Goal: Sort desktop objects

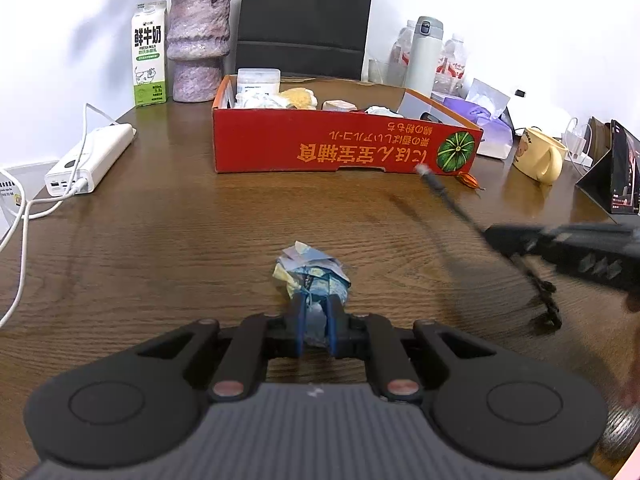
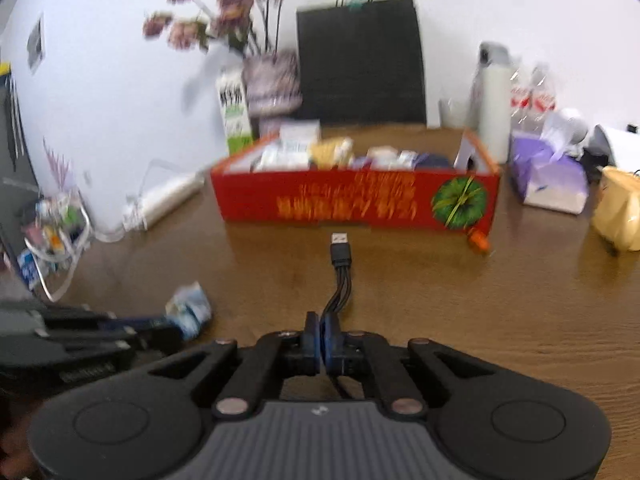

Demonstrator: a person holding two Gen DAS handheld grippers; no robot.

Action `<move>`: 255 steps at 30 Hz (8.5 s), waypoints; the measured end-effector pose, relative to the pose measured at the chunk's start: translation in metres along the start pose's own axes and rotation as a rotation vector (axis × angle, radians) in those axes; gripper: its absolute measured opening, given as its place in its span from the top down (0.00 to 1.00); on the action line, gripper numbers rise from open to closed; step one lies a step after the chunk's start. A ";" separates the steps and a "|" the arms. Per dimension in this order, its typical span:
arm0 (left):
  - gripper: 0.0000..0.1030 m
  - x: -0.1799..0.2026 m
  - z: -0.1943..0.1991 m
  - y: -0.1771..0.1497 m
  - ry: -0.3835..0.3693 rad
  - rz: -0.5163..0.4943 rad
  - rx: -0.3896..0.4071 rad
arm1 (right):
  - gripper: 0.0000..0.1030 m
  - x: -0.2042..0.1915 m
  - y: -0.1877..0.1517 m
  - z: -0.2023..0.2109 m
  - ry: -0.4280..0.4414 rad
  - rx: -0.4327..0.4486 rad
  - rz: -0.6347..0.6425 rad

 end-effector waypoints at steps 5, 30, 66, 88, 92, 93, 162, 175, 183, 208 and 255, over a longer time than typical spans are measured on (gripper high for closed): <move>0.88 -0.002 0.014 0.010 -0.026 0.019 0.046 | 0.99 0.008 0.014 0.032 0.023 0.082 -0.027; 0.78 0.006 -0.102 0.254 -0.110 0.076 0.057 | 0.98 0.116 0.252 -0.118 0.097 -0.008 -0.142; 0.00 0.014 0.003 0.050 0.053 0.135 0.071 | 0.10 0.048 0.029 -0.024 -0.080 -0.048 -0.102; 0.00 0.019 -0.004 0.009 0.107 0.064 0.101 | 0.10 0.051 -0.012 -0.003 -0.186 0.004 -0.088; 0.04 0.019 -0.028 0.047 0.057 0.047 0.080 | 0.17 0.079 0.024 -0.029 -0.190 -0.008 -0.072; 0.05 0.020 -0.034 0.058 0.035 0.045 0.077 | 0.19 0.086 0.033 -0.037 -0.189 -0.017 -0.071; 0.97 -0.002 0.001 0.196 -0.108 0.088 0.085 | 0.88 0.037 0.171 -0.012 0.101 0.091 -0.029; 0.36 -0.036 -0.132 0.257 0.014 0.180 -0.245 | 0.63 0.068 0.233 -0.170 0.052 -0.250 -0.190; 0.00 -0.041 -0.089 0.271 -0.007 0.119 -0.056 | 0.18 0.090 0.247 -0.136 -0.126 -0.143 -0.139; 0.00 0.010 0.005 0.012 0.088 0.065 0.013 | 0.03 0.023 -0.007 -0.011 -0.066 -0.054 -0.076; 0.00 0.011 -0.040 0.024 0.164 0.060 -0.011 | 0.00 0.021 -0.002 -0.054 -0.234 -0.111 -0.075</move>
Point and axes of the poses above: each gripper's, at about its wrist camera, not at the fingertips, and z roughly against the way its jaws point, x to its right, y to its top, the point moved 1 cm from there along -z, roughly the way its jaws point, and after that the axes turned 13 degrees about -x, right-handed, at the moved point
